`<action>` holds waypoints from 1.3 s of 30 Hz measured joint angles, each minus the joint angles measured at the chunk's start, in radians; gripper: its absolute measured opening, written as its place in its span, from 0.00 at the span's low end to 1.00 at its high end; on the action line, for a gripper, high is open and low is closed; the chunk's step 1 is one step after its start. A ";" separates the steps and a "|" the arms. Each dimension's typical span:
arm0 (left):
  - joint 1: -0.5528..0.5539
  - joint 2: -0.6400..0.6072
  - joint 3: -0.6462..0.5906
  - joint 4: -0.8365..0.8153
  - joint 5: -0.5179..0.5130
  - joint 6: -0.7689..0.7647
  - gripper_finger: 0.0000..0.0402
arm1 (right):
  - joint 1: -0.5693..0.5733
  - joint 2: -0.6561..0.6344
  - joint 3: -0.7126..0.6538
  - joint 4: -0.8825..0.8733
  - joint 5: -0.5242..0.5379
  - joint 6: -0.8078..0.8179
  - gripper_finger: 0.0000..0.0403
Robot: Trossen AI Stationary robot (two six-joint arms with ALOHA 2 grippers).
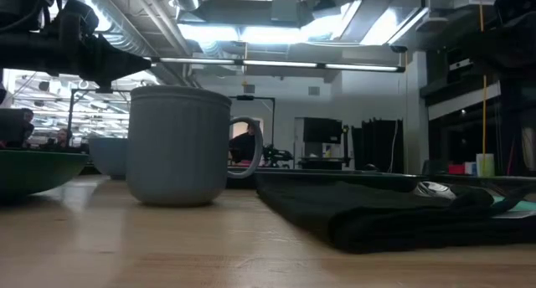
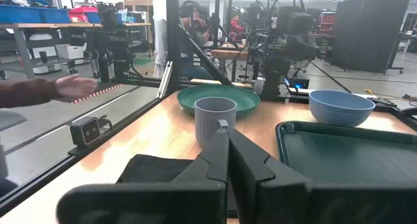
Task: Set up tray
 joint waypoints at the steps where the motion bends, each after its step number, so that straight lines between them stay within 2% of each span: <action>1: 0.000 0.000 0.000 0.000 0.000 0.000 0.02 | 0.000 0.000 0.000 0.000 0.000 0.000 0.02; 24: 0.000 0.000 0.000 0.000 0.000 0.000 0.01 | 0.000 0.000 0.000 0.000 0.000 0.050 0.02; 32: 0.000 0.000 0.000 0.000 0.000 0.073 0.01 | 0.000 0.000 0.000 -0.023 0.149 0.020 0.02; 39: 0.000 0.000 0.000 0.001 0.070 0.072 0.00 | -0.001 0.000 0.000 -0.017 0.181 0.003 0.02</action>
